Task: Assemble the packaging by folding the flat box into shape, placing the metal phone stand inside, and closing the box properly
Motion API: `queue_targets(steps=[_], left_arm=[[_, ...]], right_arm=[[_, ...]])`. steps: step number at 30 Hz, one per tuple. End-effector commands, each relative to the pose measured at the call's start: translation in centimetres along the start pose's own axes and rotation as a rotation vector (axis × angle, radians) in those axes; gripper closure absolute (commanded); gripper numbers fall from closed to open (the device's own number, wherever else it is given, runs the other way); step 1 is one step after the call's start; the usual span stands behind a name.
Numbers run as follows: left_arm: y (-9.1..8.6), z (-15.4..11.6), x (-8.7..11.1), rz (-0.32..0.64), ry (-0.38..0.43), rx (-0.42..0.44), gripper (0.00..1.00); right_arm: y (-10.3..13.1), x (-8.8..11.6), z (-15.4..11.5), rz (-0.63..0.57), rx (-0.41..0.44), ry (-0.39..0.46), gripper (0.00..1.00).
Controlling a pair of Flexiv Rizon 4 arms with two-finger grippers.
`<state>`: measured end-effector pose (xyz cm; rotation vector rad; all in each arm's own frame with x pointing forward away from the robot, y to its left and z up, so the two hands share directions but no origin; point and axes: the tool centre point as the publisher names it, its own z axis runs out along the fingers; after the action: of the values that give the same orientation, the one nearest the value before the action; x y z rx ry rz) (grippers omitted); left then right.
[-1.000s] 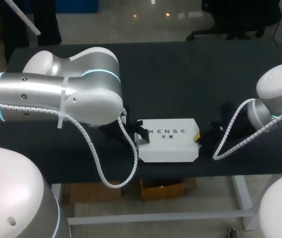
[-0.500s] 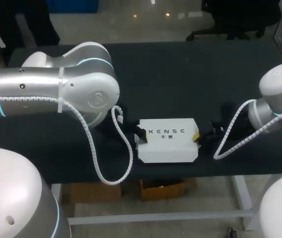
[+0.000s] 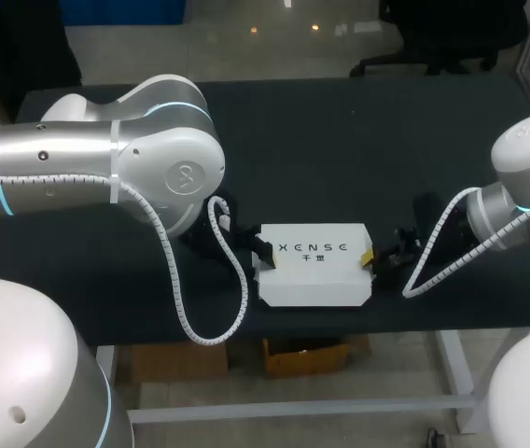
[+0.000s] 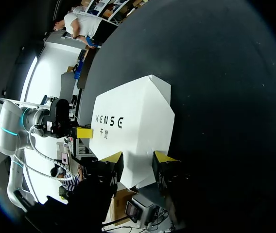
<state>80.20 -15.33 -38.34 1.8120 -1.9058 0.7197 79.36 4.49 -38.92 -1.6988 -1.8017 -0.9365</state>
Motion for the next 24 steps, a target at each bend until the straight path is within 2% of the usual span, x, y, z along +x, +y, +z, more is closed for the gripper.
queue_targets(steps=[1,8,24], left_arm=[[0.0,0.4,-0.1,0.0,0.0,-0.004,0.47],[0.0,0.6,0.1,0.006,-0.001,-0.005,0.47],[0.2,0.7,0.3,0.011,-0.002,-0.011,0.47]], right_arm=[[0.3,-0.4,0.5,0.02,0.023,0.006,0.63],[0.6,-0.1,0.9,0.054,0.058,-0.016,0.59],[0.7,0.4,1.7,0.06,0.06,-0.046,0.59]])
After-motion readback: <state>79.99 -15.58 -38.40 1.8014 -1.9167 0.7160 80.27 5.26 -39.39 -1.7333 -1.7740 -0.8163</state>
